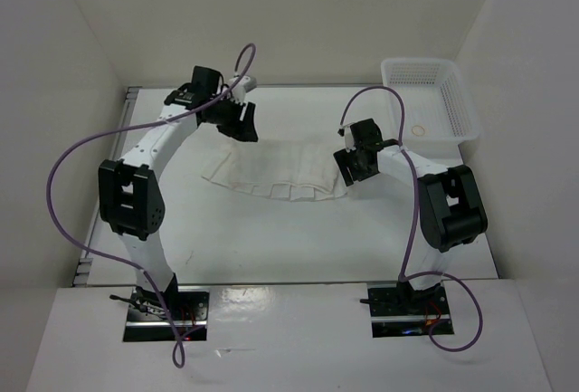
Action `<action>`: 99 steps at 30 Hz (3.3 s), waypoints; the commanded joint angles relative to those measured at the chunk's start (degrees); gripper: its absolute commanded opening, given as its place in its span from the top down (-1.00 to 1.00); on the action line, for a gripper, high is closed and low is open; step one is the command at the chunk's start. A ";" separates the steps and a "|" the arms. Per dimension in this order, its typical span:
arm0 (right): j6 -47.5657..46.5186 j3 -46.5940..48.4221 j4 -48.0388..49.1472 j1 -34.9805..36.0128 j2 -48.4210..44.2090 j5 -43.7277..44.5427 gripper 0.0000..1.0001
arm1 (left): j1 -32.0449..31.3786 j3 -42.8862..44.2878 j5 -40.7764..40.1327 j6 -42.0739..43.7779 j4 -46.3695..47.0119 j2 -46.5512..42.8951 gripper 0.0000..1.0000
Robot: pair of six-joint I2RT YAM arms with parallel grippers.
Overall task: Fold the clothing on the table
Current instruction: Fold the skirt
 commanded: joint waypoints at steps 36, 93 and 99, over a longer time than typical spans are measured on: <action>-0.85 -0.33 -0.02 0.27 0.35 -1.36 -0.43 | 4.52 12.86 12.36 12.89 -10.66 21.14 -0.27; 16.19 35.26 -7.58 19.52 13.87 1.36 -0.97 | 23.67 -33.00 -19.46 -2.84 -0.82 -44.50 -1.00; 23.84 43.52 -8.63 22.77 21.52 10.75 -0.97 | 29.21 -39.77 -20.70 -3.37 1.99 -51.54 -1.00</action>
